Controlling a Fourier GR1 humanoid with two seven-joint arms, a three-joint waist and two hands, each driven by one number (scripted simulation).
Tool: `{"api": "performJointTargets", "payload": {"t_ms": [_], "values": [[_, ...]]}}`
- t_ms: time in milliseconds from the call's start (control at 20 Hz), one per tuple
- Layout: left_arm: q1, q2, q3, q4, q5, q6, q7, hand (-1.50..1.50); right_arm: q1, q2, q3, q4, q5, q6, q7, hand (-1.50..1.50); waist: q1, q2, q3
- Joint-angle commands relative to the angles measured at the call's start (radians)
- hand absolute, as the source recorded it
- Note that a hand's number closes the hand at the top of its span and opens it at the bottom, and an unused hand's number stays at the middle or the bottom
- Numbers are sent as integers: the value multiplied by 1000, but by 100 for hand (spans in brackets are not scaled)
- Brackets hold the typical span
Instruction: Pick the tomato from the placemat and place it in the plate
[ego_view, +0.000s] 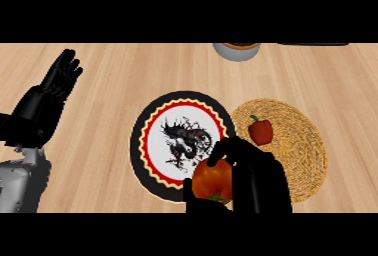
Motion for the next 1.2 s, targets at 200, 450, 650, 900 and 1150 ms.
{"api": "performJointTargets", "payload": {"t_ms": [200, 450, 650, 900, 1150], "values": [[-19, -12, -3, 50, -19, -12, -40, 0, -356, 5, -27, 478, -163, -235, 134, 150, 6, 3, 1], [-28, -12, 21, 39, -3, -12, -1, 0, -482, 5, -58, 713, -268, -309, 63, 150, 0, 0, 1], [-6, -36, -18, 2, -40, 5, -22, 0, -521, 5, -61, 907, -377, -444, 2, 150, 18, 4, 2], [-10, -24, 16, 54, -12, -26, -54, 0, -571, 5, -42, 1035, -534, -594, -79, -150, 19, 6, 1], [-35, -35, 3, 20, -9, -21, -7, 0, -638, 5, 12, 1079, -699, -761, -168, -150, 46, 11, 2]]}}
